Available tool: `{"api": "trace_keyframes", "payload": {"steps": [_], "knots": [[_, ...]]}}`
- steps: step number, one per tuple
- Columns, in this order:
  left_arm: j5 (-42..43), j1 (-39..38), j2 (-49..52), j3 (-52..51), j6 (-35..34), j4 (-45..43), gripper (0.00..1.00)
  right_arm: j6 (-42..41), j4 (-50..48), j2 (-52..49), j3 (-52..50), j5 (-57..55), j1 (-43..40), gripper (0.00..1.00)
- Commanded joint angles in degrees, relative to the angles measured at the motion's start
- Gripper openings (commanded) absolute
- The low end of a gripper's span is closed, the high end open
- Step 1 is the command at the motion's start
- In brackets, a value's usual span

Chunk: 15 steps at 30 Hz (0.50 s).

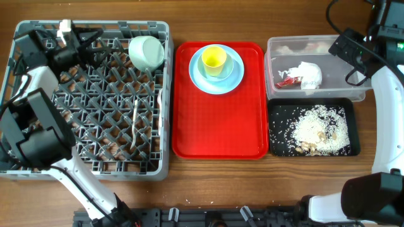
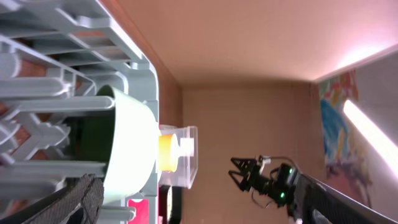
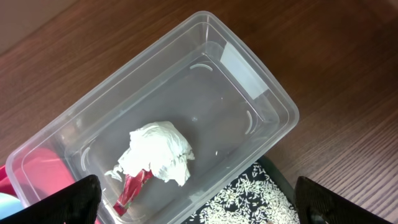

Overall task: Sort waste into correct bins and load items into the dishwasher rack
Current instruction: 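Lower the green bowl into the rack's far row and release, then reach the left gripper to the yellow cup on the blue plate and grasp it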

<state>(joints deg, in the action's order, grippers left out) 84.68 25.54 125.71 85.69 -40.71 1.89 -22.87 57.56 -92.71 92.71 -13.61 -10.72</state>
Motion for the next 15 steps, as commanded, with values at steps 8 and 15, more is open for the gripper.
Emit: {"api": "trace_keyframes", "payload": {"steps": [8, 15], "knots": [[-53.3, -18.0, -29.0, 0.2, 21.4, 34.9, 1.00, 0.3, -0.1, -0.7, -0.2, -0.9, -0.2, 1.00], [-78.7, -47.4, -26.5, 0.2, 24.5, 32.6, 1.00, 0.3, -0.1, -0.7, -0.2, -0.9, -0.2, 1.00]]}}
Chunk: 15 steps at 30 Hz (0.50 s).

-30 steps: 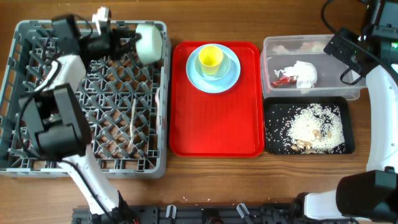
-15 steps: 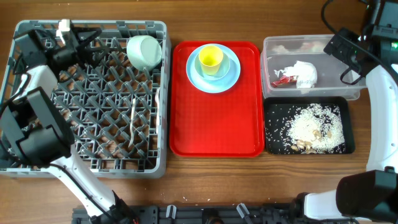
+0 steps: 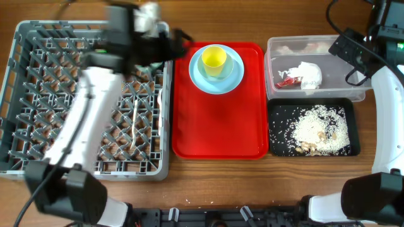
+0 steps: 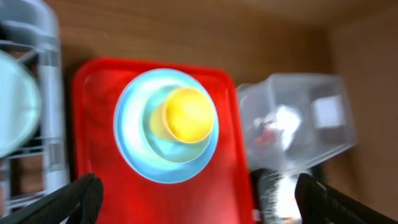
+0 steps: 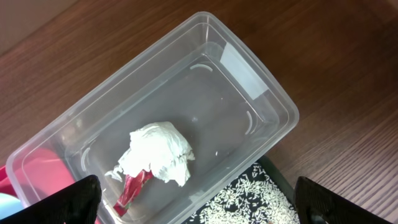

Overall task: Sort waste into correct bins and load items into the dishwasher rack
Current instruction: 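Reach the left gripper to the yellow cup on the blue plate and grasp it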

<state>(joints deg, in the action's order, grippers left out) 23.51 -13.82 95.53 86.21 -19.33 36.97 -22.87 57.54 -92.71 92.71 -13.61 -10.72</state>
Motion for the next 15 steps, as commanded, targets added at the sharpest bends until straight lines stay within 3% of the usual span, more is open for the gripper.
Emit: {"api": "trace_keyframes", "payload": {"steps": [1, 3, 5, 7, 15], "knots": [[-20.2, -10.8, 5.1, -0.4, 3.1, -4.2, 1.00, 0.3, -0.1, -0.7, -0.2, -0.9, -0.2, 1.00], [-23.2, -14.5, 8.2, -0.4, 3.1, -7.8, 0.92, 0.3, -0.1, -0.7, -0.2, -0.9, -0.2, 1.00], [-25.1, -16.9, 11.2, -0.4, 3.1, -11.6, 0.58, 0.3, -0.1, -0.7, -0.2, -0.9, -0.2, 1.00], [-26.1, -17.9, 13.9, -0.4, 3.7, -15.1, 0.43, 0.3, -0.1, -0.7, -0.2, -0.9, -0.2, 1.00], [-26.6, -18.2, 24.1, -0.4, 8.7, -23.6, 0.41, 0.3, -0.1, -0.7, -0.2, -0.9, -0.2, 1.00]]}}
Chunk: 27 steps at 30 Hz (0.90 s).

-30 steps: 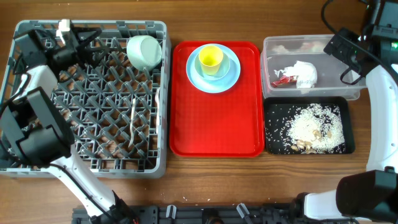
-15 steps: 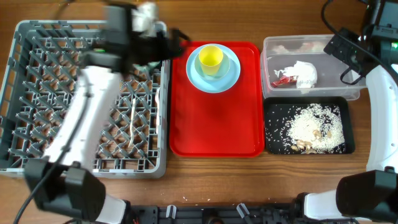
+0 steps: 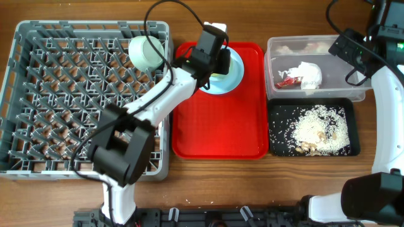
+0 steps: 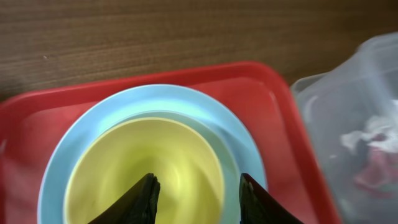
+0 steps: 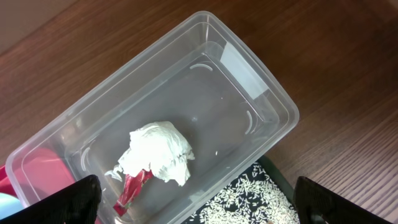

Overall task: Sort waste into correct bins and load items into the dishwasher rack
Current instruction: 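Reach the left gripper to the yellow cup on the blue plate and grasp it, then carry the yellow cup into the rack and release it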

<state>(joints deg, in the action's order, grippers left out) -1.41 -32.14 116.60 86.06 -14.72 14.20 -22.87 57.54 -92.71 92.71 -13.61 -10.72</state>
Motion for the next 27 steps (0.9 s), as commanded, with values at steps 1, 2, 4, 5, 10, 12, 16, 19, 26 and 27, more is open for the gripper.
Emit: {"api": "trace_keyframes", "payload": {"steps": [1, 2, 4, 5, 10, 12, 16, 19, 26, 27], "knots": [[-2.3, 0.2, 3.5, -0.2, 4.1, -0.7, 0.40, 0.3, -0.1, -0.7, -0.2, -0.9, -0.2, 1.00], [-2.8, 0.2, 3.9, -0.2, 4.1, -0.7, 0.38, 0.3, -0.1, -0.7, -0.2, -0.9, -0.2, 1.00], [-4.6, 0.2, 4.2, -0.2, 5.0, -0.3, 0.21, 0.3, -0.1, -0.7, -0.2, -0.9, -0.2, 1.00], [-5.6, 0.2, 4.1, -0.2, 5.6, -0.5, 0.11, 0.3, -0.1, -0.7, -0.2, -0.9, -0.2, 1.00], [-6.2, 0.1, -1.9, -0.2, 5.3, -0.3, 0.04, 0.3, -0.1, -0.7, -0.2, -0.9, -0.2, 1.00], [-6.1, 0.0, -9.0, -0.2, 3.9, 2.6, 0.04, 0.3, -0.1, -0.7, -0.2, -0.9, -0.2, 1.00], [1.9, 0.6, -24.2, -0.2, -2.7, 14.6, 0.04, 0.3, -0.1, -0.7, -0.2, -0.9, -0.2, 1.00], [13.8, 2.6, -33.3, -0.2, -2.7, 24.2, 0.04, 0.3, -0.1, -0.7, -0.2, -0.9, -0.2, 1.00], [41.2, 20.5, -41.3, -0.9, 4.5, 44.9, 0.04, 0.3, -0.1, -0.7, -0.2, -0.9, -0.2, 1.00], [49.3, 24.5, -40.1, -1.7, 7.4, 45.7, 0.04, 0.3, -0.1, -0.7, -0.2, -0.9, -0.2, 1.00]]}}
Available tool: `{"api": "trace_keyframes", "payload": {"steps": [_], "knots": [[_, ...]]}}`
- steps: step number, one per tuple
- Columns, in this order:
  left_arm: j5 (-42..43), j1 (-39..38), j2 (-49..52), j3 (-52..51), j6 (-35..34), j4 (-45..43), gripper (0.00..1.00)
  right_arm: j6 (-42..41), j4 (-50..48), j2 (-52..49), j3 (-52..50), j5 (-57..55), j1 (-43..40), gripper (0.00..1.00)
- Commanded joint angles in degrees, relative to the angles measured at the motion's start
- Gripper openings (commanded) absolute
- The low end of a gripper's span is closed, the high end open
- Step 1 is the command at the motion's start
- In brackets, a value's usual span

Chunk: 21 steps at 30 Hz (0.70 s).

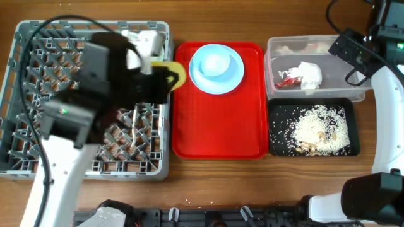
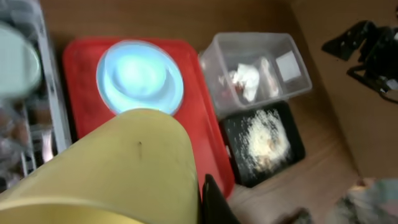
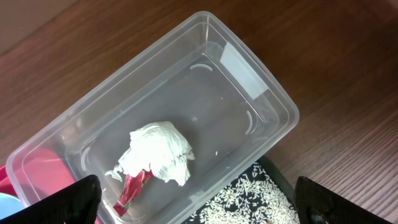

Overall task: Sort waste into correct bins and load items into the dishwasher rack
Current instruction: 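Carry the yellow cup into the rack and release it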

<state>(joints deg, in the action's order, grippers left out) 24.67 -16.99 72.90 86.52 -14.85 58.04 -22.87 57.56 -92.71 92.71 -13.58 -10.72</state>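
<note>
My left gripper (image 1: 165,75) is shut on the yellow cup (image 1: 175,74) and holds it over the seam between the grey dishwasher rack (image 1: 38,161) and the red tray (image 1: 214,132). The cup (image 2: 106,168) fills the lower left of the left wrist view, with one black finger (image 2: 211,199) against its side. A light blue dish (image 1: 216,68) sits bare at the tray's far end. A pale green cup (image 2: 15,59) lies in the rack. My right gripper (image 3: 199,196) hangs open above the clear bin (image 3: 261,93).
The clear bin (image 1: 353,94) holds crumpled white paper (image 1: 309,74) and a red wrapper (image 1: 285,80). In front of it a black tray (image 1: 353,148) holds scattered rice. A thin white utensil (image 1: 134,120) lies among the rack's pegs.
The left gripper stood with its fingers either side of the yellow cup on the blue dish. Now it holds the cup off the dish, at the rack's right edge. The right arm is unchanged.
The left gripper was first at the rack's far left corner, with the yellow cup on the blue dish. It was then at the rack's far right rim, then down at the cup. The cup is now off the dish in its grip.
</note>
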Motion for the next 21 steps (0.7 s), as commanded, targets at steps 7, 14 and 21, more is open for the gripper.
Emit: {"api": "trace_keyframes", "payload": {"steps": [7, 14, 21], "knots": [[60.2, 24.8, 22.9, -7.9, 20.7, 3.0, 0.04, 0.3, -0.2, -0.7, -0.2, -1.0, -0.2, 1.00], [65.7, 24.9, 39.7, -7.9, 20.6, -2.3, 0.04, 0.3, -0.1, -0.7, -0.2, -1.0, -0.2, 1.00], [43.0, 25.2, 42.7, -7.9, 20.4, -2.7, 0.19, 0.3, -0.1, -0.7, -0.2, -1.0, -0.2, 1.00]]}}
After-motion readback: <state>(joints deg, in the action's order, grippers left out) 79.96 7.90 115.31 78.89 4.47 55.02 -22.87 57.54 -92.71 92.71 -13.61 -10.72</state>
